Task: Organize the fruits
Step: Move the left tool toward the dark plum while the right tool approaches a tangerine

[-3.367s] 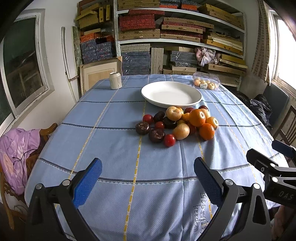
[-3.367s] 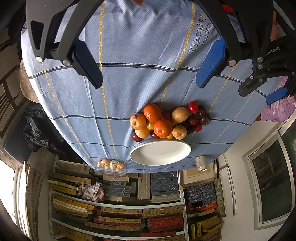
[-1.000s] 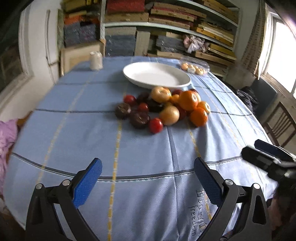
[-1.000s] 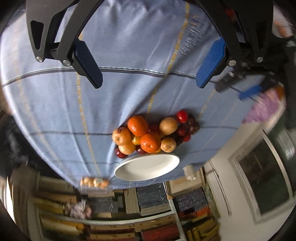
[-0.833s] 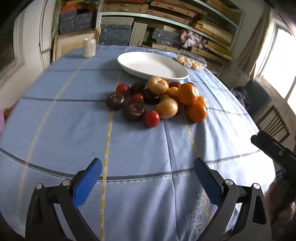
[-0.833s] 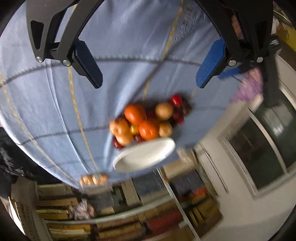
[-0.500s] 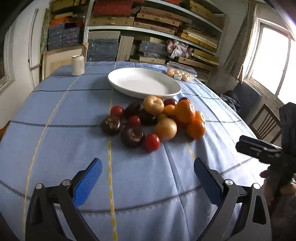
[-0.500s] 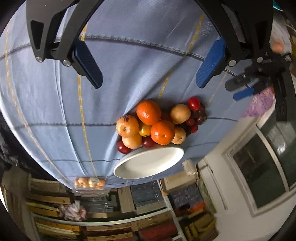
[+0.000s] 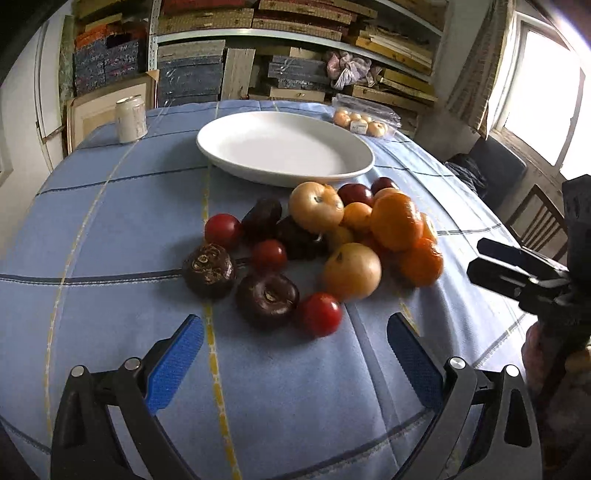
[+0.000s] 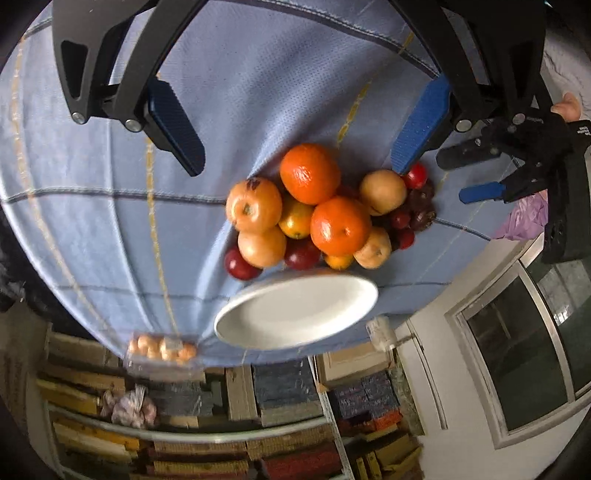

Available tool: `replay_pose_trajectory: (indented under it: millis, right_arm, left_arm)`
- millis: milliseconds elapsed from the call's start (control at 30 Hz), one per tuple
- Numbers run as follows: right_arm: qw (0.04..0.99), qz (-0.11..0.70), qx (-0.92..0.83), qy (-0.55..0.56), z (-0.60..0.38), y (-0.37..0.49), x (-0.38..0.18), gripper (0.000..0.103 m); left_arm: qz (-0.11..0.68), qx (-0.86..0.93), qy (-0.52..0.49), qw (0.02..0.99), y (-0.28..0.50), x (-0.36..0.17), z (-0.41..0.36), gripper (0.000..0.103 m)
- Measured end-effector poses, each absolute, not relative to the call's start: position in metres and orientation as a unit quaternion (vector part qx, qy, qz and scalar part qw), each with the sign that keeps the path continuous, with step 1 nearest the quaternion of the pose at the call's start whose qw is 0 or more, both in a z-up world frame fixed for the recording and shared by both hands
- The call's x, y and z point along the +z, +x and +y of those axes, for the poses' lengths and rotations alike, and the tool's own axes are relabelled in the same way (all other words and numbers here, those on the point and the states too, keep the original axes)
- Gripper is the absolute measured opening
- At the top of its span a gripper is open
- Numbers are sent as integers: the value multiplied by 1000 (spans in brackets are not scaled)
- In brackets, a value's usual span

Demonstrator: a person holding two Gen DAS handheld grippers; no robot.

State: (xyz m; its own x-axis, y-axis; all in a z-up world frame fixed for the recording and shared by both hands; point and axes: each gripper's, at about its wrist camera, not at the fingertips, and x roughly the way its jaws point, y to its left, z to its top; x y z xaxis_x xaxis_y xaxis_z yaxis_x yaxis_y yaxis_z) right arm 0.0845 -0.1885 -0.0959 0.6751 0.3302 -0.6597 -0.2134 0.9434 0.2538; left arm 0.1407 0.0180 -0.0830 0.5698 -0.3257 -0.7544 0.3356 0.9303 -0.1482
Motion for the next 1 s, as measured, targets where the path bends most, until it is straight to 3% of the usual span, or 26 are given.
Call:
replay_pose_trajectory:
  millis: [367, 1000]
  right_arm:
    - [890, 379, 176, 183, -218, 97, -111, 99]
    - [878, 383, 186, 220, -227, 99, -119, 99]
  left_arm:
    - [437, -187, 12, 880, 158, -102, 7, 82]
    - [446, -152, -22, 882, 188, -97, 37, 82]
